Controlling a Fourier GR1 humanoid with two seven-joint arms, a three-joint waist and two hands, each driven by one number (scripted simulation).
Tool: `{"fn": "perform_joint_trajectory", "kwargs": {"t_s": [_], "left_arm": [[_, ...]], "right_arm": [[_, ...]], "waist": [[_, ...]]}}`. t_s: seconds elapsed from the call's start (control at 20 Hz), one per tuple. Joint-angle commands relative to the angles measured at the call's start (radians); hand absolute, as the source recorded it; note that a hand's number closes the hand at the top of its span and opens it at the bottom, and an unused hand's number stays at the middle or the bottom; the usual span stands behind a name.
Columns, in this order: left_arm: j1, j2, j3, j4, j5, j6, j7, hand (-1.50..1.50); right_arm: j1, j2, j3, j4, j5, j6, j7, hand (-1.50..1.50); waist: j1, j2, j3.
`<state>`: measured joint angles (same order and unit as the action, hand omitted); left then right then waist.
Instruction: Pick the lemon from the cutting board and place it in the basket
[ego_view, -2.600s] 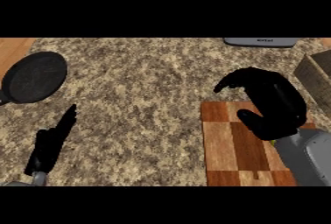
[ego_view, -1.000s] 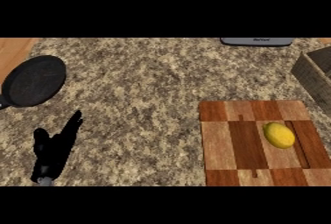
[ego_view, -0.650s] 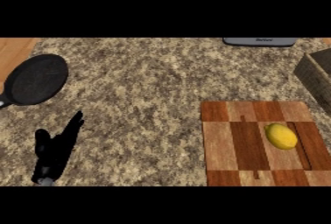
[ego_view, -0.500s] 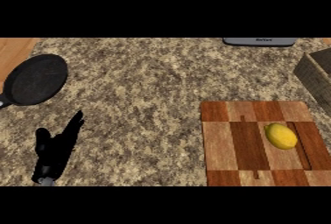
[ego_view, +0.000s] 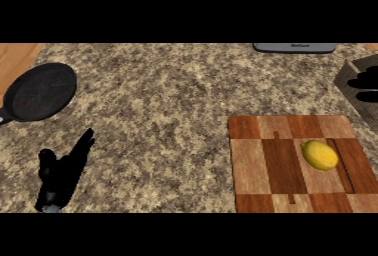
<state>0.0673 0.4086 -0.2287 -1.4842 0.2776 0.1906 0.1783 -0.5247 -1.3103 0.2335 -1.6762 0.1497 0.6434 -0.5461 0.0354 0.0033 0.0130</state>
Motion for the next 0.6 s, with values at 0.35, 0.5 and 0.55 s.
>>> {"fn": "perform_joint_trajectory", "kwargs": {"t_s": [0.35, 0.5, 0.55], "left_arm": [[0.063, 0.004, 0.013, 0.088, 0.013, -0.051, 0.02, 0.0], [0.046, -0.031, -0.004, 0.089, -0.01, -0.022, 0.03, 0.0], [0.024, -0.062, -0.015, 0.065, -0.034, 0.039, 0.068, 0.0]], "right_arm": [[0.051, 0.094, 0.175, 0.082, 0.228, -0.118, -0.183, -1.5], [0.05, 0.103, 0.201, 0.14, 0.276, -0.142, -0.209, -1.5], [0.066, 0.078, 0.197, 0.145, 0.268, -0.139, -0.255, -1.5]], "waist": [[-0.007, 0.005, -0.013], [-0.011, 0.005, -0.013], [-0.02, 0.003, -0.012]]}}
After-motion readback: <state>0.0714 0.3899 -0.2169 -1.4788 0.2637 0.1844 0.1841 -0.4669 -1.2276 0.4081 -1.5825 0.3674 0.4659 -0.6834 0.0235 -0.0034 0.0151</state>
